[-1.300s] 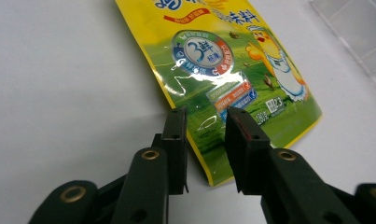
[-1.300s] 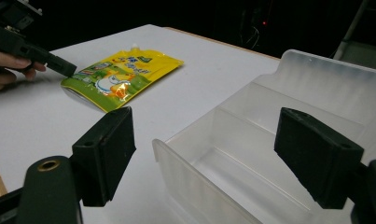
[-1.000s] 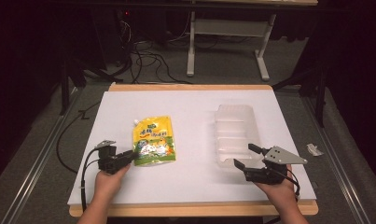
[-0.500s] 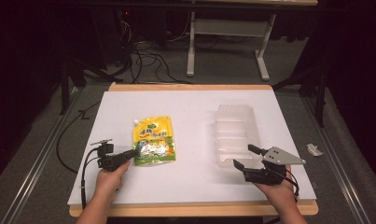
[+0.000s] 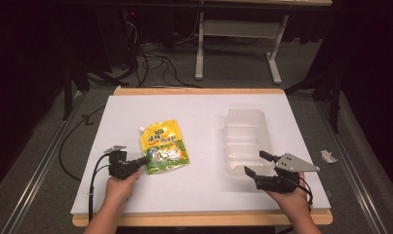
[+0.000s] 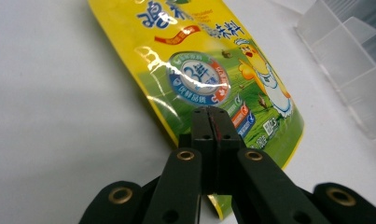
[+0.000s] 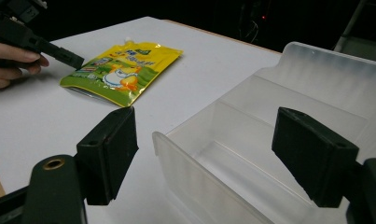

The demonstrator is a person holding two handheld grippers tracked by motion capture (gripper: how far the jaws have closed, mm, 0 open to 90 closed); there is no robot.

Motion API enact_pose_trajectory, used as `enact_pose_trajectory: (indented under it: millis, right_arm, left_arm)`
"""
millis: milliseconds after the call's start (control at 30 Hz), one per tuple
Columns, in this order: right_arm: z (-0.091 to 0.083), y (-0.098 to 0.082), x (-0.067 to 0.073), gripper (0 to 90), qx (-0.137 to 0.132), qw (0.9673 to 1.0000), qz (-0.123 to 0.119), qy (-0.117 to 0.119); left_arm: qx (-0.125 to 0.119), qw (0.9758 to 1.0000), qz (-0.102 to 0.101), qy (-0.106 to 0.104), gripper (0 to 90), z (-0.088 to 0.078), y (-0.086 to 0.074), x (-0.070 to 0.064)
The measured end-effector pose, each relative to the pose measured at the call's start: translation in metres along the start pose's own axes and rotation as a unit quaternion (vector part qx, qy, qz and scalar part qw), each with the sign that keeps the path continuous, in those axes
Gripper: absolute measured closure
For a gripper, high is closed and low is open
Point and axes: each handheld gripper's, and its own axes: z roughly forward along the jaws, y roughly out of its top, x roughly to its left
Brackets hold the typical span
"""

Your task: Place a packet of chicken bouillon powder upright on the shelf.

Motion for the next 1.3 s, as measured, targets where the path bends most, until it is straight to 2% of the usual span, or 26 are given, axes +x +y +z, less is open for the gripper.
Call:
enact_pose_trajectory:
  millis: [33, 67, 100, 167, 200, 233, 267, 300, 400, 433, 467, 500, 600, 733, 900, 1000, 1033, 1067, 1133, 1167, 1200, 1233, 1300]
  right_arm:
    - [0.000, 0.000, 0.000, 22.7, -0.001, 1.0000, -0.001, -0.001]
    - [0.000, 0.000, 0.000, 22.7, -0.001, 1.0000, -0.001, -0.001]
    - [-0.001, 0.000, 0.000, 22.8, -0.001, 1.0000, -0.001, -0.001]
    - [-0.001, 0.000, 0.000, 22.9, 0.001, 1.0000, -0.001, -0.001]
    - [-0.001, 0.000, 0.000, 22.9, 0.001, 1.0000, -0.001, -0.001]
    - [0.000, -0.001, 0.000, 23.0, 0.001, 1.0000, -0.003, 0.000]
    - [0.000, 0.000, 0.001, 23.0, 0.003, 1.0000, -0.002, 0.000]
    - [0.000, 0.000, 0.001, 23.0, 0.003, 1.0000, -0.002, 0.000]
    - [0.002, -0.001, 0.002, 23.1, 0.005, 1.0000, -0.007, 0.001]
    - [0.002, -0.001, 0.002, 23.1, 0.005, 1.0000, -0.007, 0.001]
    - [0.002, -0.001, 0.002, 23.1, 0.006, 1.0000, -0.006, 0.003]
    - [0.002, -0.001, 0.001, 23.1, 0.007, 0.9999, -0.008, 0.002]
    - [0.001, -0.001, 0.001, 23.1, 0.006, 1.0000, -0.005, 0.001]
    - [0.001, -0.002, 0.000, 23.1, 0.004, 1.0000, -0.004, 0.001]
    - [0.001, -0.001, 0.002, 23.1, 0.003, 0.9999, -0.010, 0.003]
    - [0.001, -0.001, 0.002, 23.1, 0.004, 0.9999, -0.010, 0.002]
    - [0.001, -0.001, 0.002, 23.1, 0.004, 0.9999, -0.010, 0.002]
    - [0.001, -0.001, 0.002, 23.3, 0.005, 1.0000, -0.006, 0.002]
    - [0.001, -0.001, 0.002, 23.3, 0.006, 1.0000, -0.006, 0.001]
    - [0.001, -0.001, 0.002, 23.3, 0.006, 1.0000, -0.006, 0.001]
    - [0.001, -0.001, 0.002, 23.4, 0.005, 1.0000, -0.006, 0.001]
    - [0.001, -0.001, 0.002, 23.6, 0.005, 1.0000, -0.008, 0.001]
    - [0.001, -0.002, 0.002, 23.7, 0.008, 1.0000, -0.005, 0.000]
  left_arm:
    - [-0.015, 0.9999, 0.008, 0.001, 90.0, 0.000, 0.002, -0.002]
    - [-0.015, 0.9999, 0.008, 0.001, 88.8, 0.000, 0.002, -0.002]
    - [-0.025, 0.9996, 0.009, 0.004, 82.7, 0.001, 0.006, -0.002]
    - [-0.055, 0.9985, -0.007, 0.006, 77.7, 0.004, 0.021, 0.001]
    - [-0.055, 0.9985, -0.007, 0.006, 75.2, 0.004, 0.021, 0.001]
    - [-0.075, 0.9970, -0.003, 0.018, 69.6, 0.011, 0.032, 0.003]
    - [-0.088, 0.9958, -0.010, 0.023, 64.9, 0.017, 0.039, 0.005]
    - [-0.088, 0.9958, -0.010, 0.023, 60.7, 0.017, 0.039, 0.005]
    - [-0.100, 0.9933, -0.041, 0.040, 56.9, 0.038, 0.050, 0.011]
    - [-0.100, 0.9933, -0.041, 0.040, 55.6, 0.038, 0.050, 0.011]
    - [-0.092, 0.9936, -0.041, 0.052, 54.6, 0.049, 0.051, 0.013]
    - [-0.088, 0.9936, -0.041, 0.057, 54.0, 0.053, 0.051, 0.014]
    - [-0.083, 0.9927, -0.062, 0.062, 51.6, 0.058, 0.052, 0.019]
    - [-0.066, 0.9939, -0.066, 0.059, 55.3, 0.061, 0.048, 0.019]
    - [-0.058, 0.9936, -0.075, 0.060, 63.9, 0.060, 0.048, 0.020]
    - [-0.056, 0.9938, -0.074, 0.062, 70.2, 0.060, 0.047, 0.021]
    - [-0.049, 0.9944, -0.072, 0.061, 70.2, 0.060, 0.047, 0.021]
    - [-0.050, 0.9947, -0.071, 0.056, 75.5, 0.060, 0.046, 0.020]
    - [-0.047, 0.9960, -0.058, 0.049, 80.6, 0.059, 0.044, 0.018]
    - [-0.047, 0.9960, -0.058, 0.049, 83.5, 0.059, 0.044, 0.018]
    - [-0.047, 0.9966, -0.053, 0.043, 83.5, 0.059, 0.043, 0.016]
    - [-0.049, 0.9974, -0.036, 0.038, 90.0, 0.058, 0.040, 0.014]
    - [-0.051, 0.9975, -0.035, 0.036, 90.0, 0.057, 0.040, 0.013]
